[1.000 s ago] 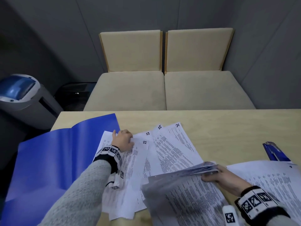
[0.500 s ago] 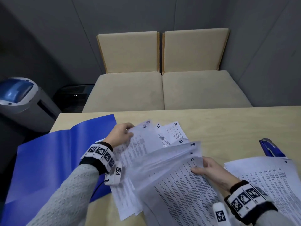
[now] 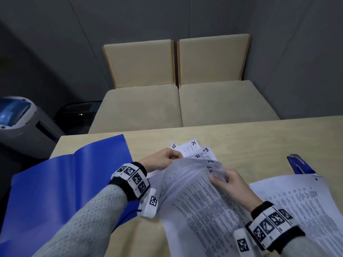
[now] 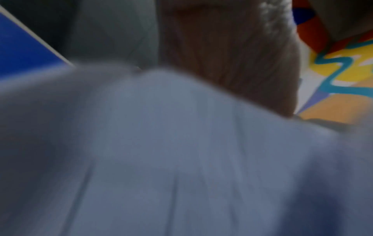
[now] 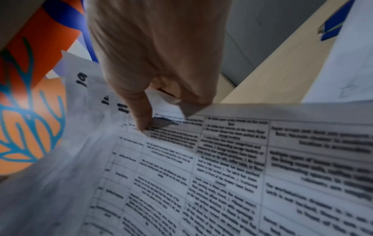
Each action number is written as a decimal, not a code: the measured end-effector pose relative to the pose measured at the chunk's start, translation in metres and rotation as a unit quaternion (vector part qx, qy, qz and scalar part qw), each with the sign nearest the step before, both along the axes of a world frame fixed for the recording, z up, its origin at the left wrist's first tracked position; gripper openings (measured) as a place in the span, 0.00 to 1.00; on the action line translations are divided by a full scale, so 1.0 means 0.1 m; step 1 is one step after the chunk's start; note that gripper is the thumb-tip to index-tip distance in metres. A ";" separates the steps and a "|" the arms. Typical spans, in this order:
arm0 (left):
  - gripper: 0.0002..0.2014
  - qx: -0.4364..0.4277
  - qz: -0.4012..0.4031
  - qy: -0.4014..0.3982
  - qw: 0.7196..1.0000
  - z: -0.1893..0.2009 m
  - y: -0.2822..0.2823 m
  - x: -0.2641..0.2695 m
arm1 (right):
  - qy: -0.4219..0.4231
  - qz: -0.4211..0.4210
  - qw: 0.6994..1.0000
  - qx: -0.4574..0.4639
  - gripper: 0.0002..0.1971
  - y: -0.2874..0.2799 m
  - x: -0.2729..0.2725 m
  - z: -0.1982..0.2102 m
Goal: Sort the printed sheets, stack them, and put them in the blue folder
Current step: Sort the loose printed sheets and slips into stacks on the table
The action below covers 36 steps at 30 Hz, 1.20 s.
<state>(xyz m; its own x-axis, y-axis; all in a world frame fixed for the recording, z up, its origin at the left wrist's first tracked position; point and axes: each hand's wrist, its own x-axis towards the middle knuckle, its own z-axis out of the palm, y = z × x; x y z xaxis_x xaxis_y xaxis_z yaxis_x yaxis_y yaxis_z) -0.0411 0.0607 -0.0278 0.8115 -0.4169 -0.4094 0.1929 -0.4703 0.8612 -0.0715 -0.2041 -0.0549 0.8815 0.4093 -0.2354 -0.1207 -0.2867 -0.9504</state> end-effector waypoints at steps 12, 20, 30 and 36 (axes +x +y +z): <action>0.27 0.361 0.109 -0.110 0.920 -0.99 -0.17 0.77 | 0.042 -0.016 0.997 -0.068 0.11 -0.38 0.04 -0.51; 0.13 0.384 0.134 -0.150 0.901 -0.97 -0.24 0.80 | 0.082 0.010 0.994 -0.065 0.12 -0.36 0.09 -0.62; 0.07 0.055 0.254 -0.039 0.965 -0.42 -0.23 0.76 | 0.058 0.011 0.996 -0.067 0.13 -0.32 0.02 -0.56; 0.04 0.206 0.151 -0.319 0.913 -0.01 -0.28 0.61 | 0.066 0.018 0.995 -0.074 0.11 -0.31 -0.07 -0.45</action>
